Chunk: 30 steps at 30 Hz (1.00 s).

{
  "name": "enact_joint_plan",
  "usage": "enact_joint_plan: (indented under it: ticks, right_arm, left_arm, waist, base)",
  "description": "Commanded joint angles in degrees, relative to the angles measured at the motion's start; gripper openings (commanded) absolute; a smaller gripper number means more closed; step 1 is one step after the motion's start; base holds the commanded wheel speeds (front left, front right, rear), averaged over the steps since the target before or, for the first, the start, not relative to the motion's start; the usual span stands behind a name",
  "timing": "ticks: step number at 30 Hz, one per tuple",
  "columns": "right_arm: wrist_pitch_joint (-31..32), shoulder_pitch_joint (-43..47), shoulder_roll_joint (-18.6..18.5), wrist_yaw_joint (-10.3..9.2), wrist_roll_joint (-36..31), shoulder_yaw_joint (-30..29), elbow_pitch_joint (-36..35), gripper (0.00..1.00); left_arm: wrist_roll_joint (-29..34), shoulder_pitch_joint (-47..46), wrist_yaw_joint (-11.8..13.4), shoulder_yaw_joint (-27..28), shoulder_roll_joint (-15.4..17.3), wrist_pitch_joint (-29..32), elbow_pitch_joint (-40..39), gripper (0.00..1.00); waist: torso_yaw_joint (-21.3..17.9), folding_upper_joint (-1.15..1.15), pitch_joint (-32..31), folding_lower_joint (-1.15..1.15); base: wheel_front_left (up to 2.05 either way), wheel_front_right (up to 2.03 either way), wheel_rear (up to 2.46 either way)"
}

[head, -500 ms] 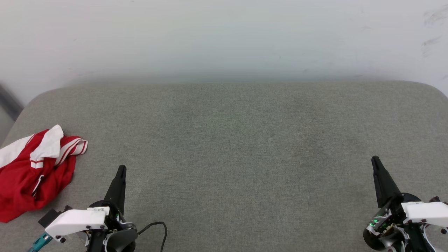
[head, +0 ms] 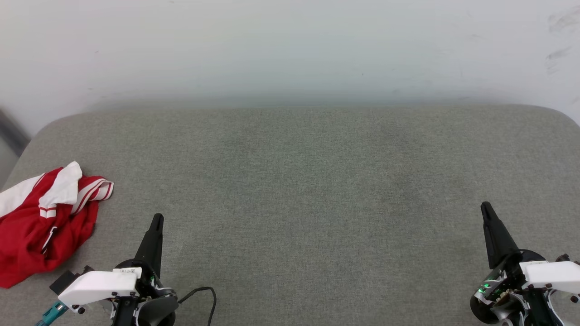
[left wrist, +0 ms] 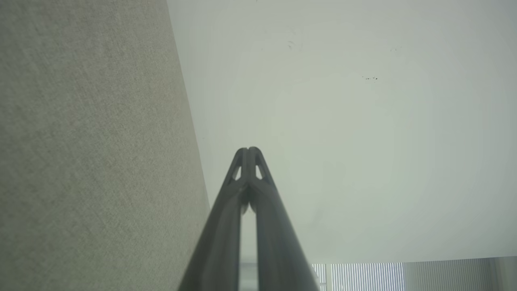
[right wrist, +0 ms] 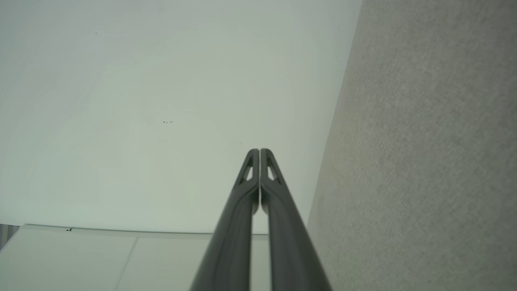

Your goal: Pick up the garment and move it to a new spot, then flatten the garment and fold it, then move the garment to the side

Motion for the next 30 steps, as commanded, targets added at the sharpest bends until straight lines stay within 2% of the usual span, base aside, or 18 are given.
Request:
enact_joint_plan:
  ticks: [1,9,10,22,30]
  right_arm:
    - [0.0,-0.6,0.2,-0.02,0.2,0.0,0.0,0.0]
    - [0.0,-0.6,0.2,-0.02,0.2,0.0,0.0,0.0]
    - [0.0,-0.6,0.2,-0.02,0.2,0.0,0.0,1.0]
    - [-2.6,1.2,-0.3,0.0,-2.1,1.0,-1.9,1.0]
    - [-5.1,1.7,-1.4,0.0,-7.7,2.1,-3.0,1.0]
  left_arm:
    - [0.0,-0.4,-0.2,0.1,0.1,0.0,-0.1,0.0]
    - [0.0,-0.4,-0.2,0.1,0.1,0.0,-0.1,0.0]
    - [0.0,-0.4,-0.2,0.1,0.1,0.0,-0.1,1.0]
    - [1.9,-0.5,0.0,-3.3,0.0,-3.0,-0.8,1.0]
    - [8.6,-0.6,0.0,-3.1,0.0,-5.1,-2.6,1.0]
  waist:
    - [0.0,0.0,0.0,0.0]
    - [0.0,0.0,0.0,0.0]
    - [0.0,0.0,0.0,0.0]
    - [0.0,0.0,0.1,0.0]
    - [-0.1,0.0,0.2,0.0]
  base:
    - [0.0,0.0,0.0]
    - [0.0,0.0,0.0]
    - [0.0,0.0,0.0]
    - [0.0,0.0,0.0]
    - [0.0,0.0,0.0]
